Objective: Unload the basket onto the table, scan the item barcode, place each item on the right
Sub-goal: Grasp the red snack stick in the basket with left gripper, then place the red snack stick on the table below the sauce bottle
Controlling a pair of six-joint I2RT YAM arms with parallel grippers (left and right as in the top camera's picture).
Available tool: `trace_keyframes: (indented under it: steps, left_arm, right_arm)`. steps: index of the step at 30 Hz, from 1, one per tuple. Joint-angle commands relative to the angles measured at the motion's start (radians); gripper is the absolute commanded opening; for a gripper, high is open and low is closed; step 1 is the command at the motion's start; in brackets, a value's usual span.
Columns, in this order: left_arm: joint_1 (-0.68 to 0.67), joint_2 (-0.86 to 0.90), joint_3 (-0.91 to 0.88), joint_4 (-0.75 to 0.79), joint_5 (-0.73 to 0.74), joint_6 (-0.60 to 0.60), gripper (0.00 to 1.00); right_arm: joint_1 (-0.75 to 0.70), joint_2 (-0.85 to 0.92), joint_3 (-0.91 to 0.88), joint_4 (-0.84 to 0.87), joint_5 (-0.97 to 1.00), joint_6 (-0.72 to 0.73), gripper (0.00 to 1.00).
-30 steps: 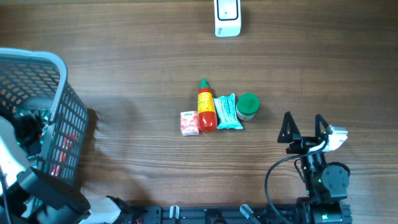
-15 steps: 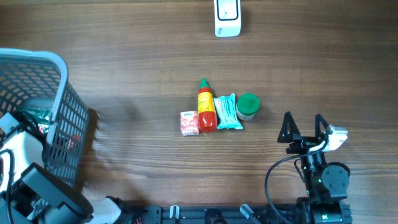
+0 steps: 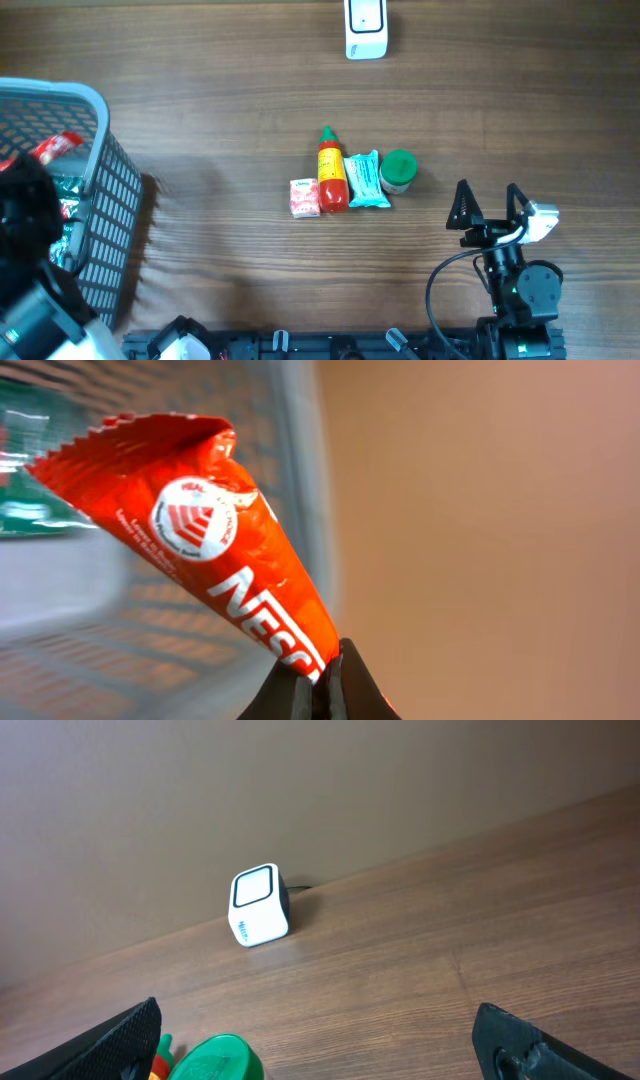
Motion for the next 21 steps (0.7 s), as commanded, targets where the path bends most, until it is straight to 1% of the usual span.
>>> trace_keyframes:
  steps: [1,2,4,5,6,8,9,10,11,12,14,15,17,20,21]
  left_arm:
    - [-0.174,-0.064,0.009,0.103,0.222,0.17,0.04]
    - [-0.298,-0.066,0.009,0.121,0.257,0.29,0.04]
    - [-0.443,-0.053,0.002,0.097,0.26,0.429,0.04]
    - [-0.543,-0.035,0.001,0.066,0.259,0.527,0.04]
    - [-0.606,-0.018,0.001,0.047,0.259,0.584,0.04]
    - [-0.808,0.066,0.001,-0.009,0.244,0.702,0.04]
    - [-0.893,0.116,0.001,-0.023,0.212,0.717,0.04]
    - [-0.94,0.15,0.001,-0.029,0.18,0.717,0.04]
    - [-1.034,0.237,0.001,-0.035,0.114,0.717,0.04]
    - [-1.071,0.281,0.001,-0.035,0.089,0.716,0.04]
    - [-1.169,0.426,0.001,-0.034,0.037,0.708,0.04]
    - [-1.193,0.468,0.001,-0.034,0.019,0.692,0.04]
    - [-1.256,0.61,0.001,-0.031,-0.044,0.639,0.04]
    - [-1.331,0.819,0.001,-0.01,-0.065,0.599,0.04]
    - [-1.343,0.852,0.001,-0.005,-0.068,0.589,0.04]
  right_arm:
    - [0.0,-0.005,-0.001,0.006,0.006,-0.011,1.0]
    - [0.0,-0.005,-0.001,0.006,0.006,-0.011,1.0]
    - [0.0,-0.005,-0.001,0.006,0.006,-0.011,1.0]
    - [0.0,-0.005,-0.001,0.006,0.006,-0.011,1.0]
    - [0.0,-0.005,-0.001,0.006,0.006,-0.011,1.0]
    - [0.0,-0.005,-0.001,0.006,0.006,-0.011,1.0]
    - [0.0,-0.005,-0.001,0.006,0.006,-0.011,1.0]
    - [0.0,-0.005,-0.001,0.006,0.006,-0.011,1.0]
    - [0.0,-0.005,-0.001,0.006,0.006,-0.011,1.0]
    - [0.0,-0.005,-0.001,0.006,0.006,-0.011,1.0]
    - [0.0,-0.005,-0.001,0.006,0.006,-0.011,1.0]
    - [0.0,-0.005,-0.001,0.006,0.006,-0.011,1.0]
    - [0.0,-0.005,-0.001,0.006,0.006,-0.011,1.0]
    - [0.0,-0.005,-0.001,0.006,0.006,-0.011,1.0]
    - [0.0,-0.005,-0.001,0.006,0.006,-0.011,1.0]
